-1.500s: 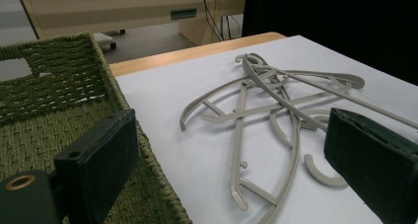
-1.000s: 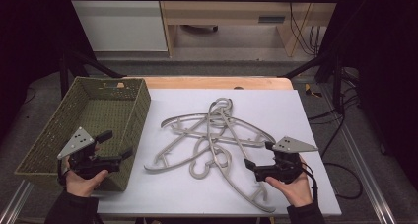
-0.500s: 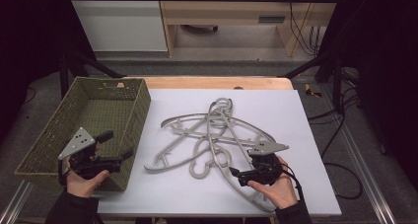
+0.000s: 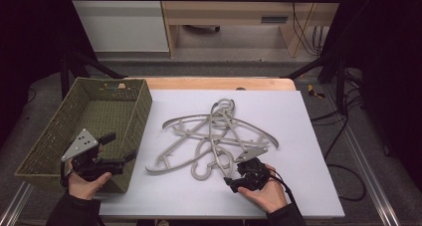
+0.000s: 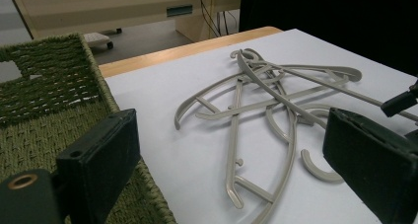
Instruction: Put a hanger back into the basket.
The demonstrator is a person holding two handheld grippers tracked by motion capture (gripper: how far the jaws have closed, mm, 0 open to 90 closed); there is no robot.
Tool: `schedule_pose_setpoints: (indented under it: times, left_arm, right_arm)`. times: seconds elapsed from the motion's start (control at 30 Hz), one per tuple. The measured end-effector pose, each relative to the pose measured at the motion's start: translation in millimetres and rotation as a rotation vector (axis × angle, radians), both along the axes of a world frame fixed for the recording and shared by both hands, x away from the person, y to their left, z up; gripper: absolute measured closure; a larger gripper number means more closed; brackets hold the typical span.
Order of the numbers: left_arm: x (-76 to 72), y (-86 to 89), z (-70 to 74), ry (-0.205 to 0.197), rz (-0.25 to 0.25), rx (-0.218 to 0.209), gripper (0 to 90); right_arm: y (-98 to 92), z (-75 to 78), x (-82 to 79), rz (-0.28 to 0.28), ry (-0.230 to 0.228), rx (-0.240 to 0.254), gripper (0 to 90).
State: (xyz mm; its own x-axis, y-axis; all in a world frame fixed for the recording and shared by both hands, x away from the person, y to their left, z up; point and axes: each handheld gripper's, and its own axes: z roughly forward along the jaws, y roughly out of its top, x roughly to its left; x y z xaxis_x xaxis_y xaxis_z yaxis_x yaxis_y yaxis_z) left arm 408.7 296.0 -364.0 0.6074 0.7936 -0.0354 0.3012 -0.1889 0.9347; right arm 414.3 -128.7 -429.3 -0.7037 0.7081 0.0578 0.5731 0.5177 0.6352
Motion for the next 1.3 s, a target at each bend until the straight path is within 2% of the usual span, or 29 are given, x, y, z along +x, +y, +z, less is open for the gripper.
schedule_pose_setpoints:
  times: [0.03, 0.1, 0.3, 0.5, 0.63, 0.7, 0.8, 1.0, 1.17, 1.3]
  left_arm:
    - [0.0, -0.5, -0.2, 0.000, -0.001, 0.000, 6.8]
    - [0.0, -1.5, -0.4, 0.001, -0.005, 0.006, 6.8]
    - [-0.1, -2.8, -0.6, 0.001, -0.006, 0.009, 6.9]
    - [0.0, -4.6, -0.7, 0.000, -0.010, 0.014, 7.1]
    - [0.2, -5.5, -1.2, 0.003, -0.012, 0.017, 7.2]
    - [0.2, -5.6, -1.4, 0.003, -0.012, 0.018, 7.2]
    - [0.2, -5.8, -1.5, 0.003, -0.013, 0.018, 7.3]
    - [0.3, -6.8, -2.0, 0.006, -0.016, 0.021, 7.4]
    - [0.2, -7.4, -2.1, 0.008, -0.019, 0.023, 7.5]
    - [-0.1, -7.9, -1.9, 0.007, -0.022, 0.024, 7.5]
  right_arm:
    - [1.3, -3.1, 0.3, 0.000, 0.002, -0.014, 36.7]
    - [4.6, -8.9, 0.7, -0.007, 0.037, -0.036, 40.8]
    - [11.7, -20.4, 2.4, -0.008, 0.084, -0.067, 51.3]
    - [12.4, -25.5, 5.0, -0.016, 0.101, -0.086, 61.3]
    - [14.3, -29.3, 6.7, 0.004, 0.102, -0.105, 66.6]
    - [16.3, -30.3, 6.7, -0.012, 0.111, -0.115, 69.4]
    - [16.2, -30.0, 7.7, -0.006, 0.119, -0.102, 72.3]
    - [20.5, -29.5, 7.0, -0.018, 0.106, -0.143, 77.8]
    - [21.9, -28.5, 7.5, -0.051, 0.126, -0.141, 79.6]
    - [18.6, -26.6, 8.0, -0.041, 0.126, -0.139, 81.5]
